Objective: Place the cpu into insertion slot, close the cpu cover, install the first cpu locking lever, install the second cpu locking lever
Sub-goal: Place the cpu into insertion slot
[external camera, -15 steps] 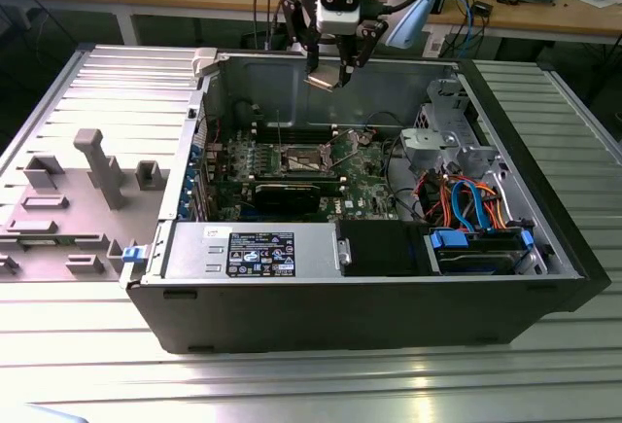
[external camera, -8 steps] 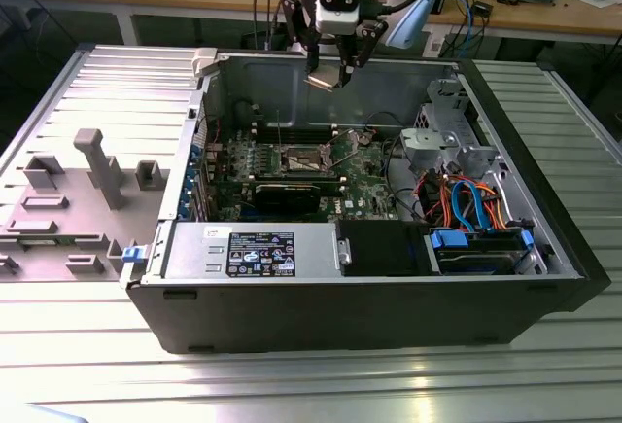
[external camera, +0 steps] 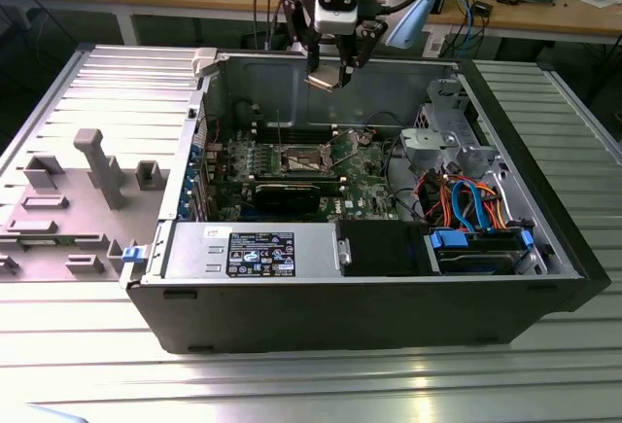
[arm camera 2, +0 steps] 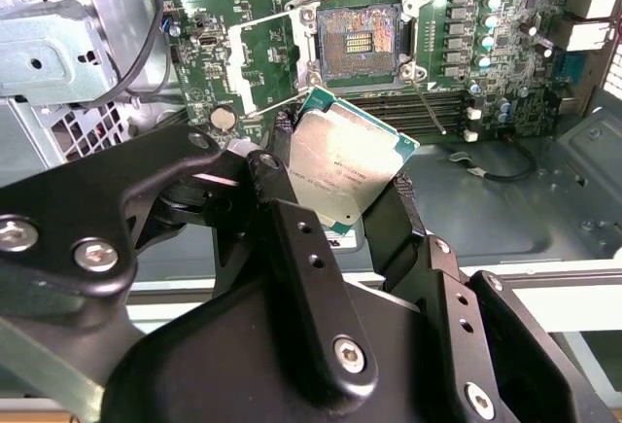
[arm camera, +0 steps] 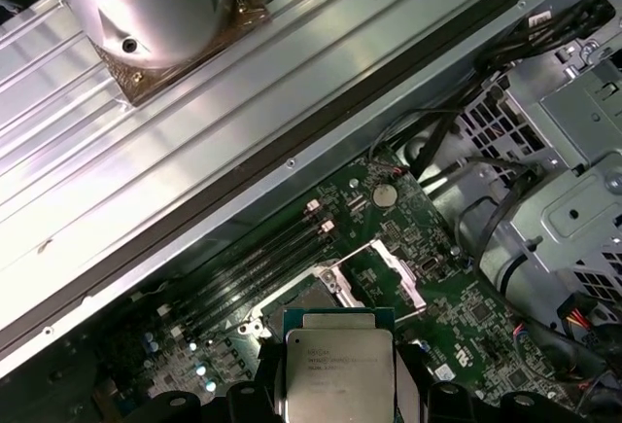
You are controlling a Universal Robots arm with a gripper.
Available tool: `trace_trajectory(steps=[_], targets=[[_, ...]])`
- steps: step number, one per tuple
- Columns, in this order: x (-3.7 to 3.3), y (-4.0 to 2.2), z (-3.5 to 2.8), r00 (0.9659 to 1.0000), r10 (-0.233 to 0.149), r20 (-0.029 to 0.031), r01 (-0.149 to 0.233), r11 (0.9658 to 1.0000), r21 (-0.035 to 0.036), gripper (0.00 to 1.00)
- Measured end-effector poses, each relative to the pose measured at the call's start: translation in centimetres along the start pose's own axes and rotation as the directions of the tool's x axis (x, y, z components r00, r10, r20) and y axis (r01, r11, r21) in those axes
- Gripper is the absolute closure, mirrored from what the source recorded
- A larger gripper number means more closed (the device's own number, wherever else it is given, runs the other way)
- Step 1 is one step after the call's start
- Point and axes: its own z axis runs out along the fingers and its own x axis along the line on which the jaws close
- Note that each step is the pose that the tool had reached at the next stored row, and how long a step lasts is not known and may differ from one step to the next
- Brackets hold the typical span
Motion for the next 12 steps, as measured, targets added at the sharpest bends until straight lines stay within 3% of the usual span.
trace_trajectory(steps=[12], targets=[[0.0,0.0,0.03,0.9995,0.032,0.0028,-0.032,0.9995,-0.0007,0.46]])
